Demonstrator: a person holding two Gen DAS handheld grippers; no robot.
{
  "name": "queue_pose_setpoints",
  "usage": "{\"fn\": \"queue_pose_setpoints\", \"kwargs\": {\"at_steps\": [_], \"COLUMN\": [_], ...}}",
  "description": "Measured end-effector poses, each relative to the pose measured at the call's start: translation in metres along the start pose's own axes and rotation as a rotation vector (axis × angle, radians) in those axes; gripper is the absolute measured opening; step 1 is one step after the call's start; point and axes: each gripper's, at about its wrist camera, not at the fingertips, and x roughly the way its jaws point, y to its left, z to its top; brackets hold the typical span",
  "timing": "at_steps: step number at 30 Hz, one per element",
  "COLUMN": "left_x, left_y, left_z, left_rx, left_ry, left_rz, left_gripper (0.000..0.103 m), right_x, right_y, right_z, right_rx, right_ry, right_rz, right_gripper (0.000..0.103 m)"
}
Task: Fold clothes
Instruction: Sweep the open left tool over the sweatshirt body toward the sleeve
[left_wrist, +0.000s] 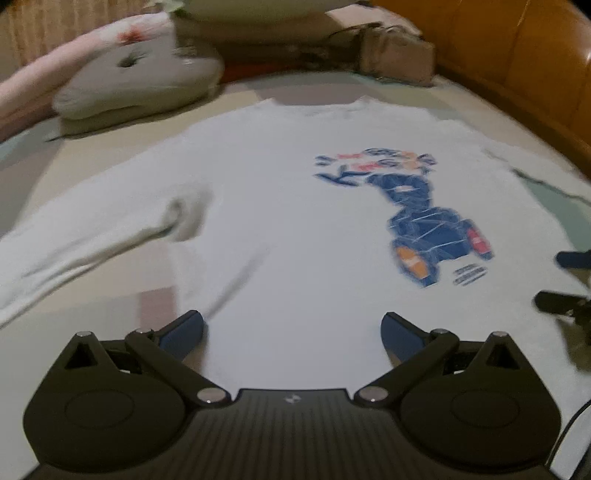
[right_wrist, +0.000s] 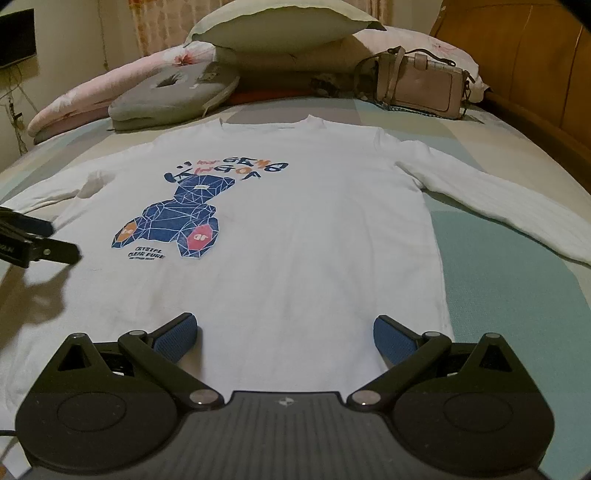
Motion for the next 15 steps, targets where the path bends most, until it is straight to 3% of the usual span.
{"fn": "queue_pose_setpoints", "kwargs": {"at_steps": [2, 7, 9, 15], "left_x": [-0.014, -0.034, -0.03, -0.048], "left_y": [-0.003, -0.035, -0.046, -0.052], "left_z": [-0.002, -0.016, -0.028, -0.067], "left_rx": [-0.027, 0.017, 0.02, 0.009], "left_ry": [-0.02, -0.051, -0.023, 0.001], "left_rz": [0.014, -0.119, -0.153, -0.111], "left_gripper": [0.102, 0.102, 0.102, 0.102], "right_x": [0.0, -0.002, -0.005, -0.014], "right_y": [0.001, 0.0, -0.002, -0.012], "right_z": [0.001, 0.003, 0.003, 0.003], "right_rx": [0.003, 0.035, 0.064, 0.183], "right_ry": [0.001, 0.002, -0.007, -0.019], "right_rz": [-0.004, -0.009, -0.004, 0.019], "right_gripper": [0.103, 0.103, 0.103, 0.103]}}
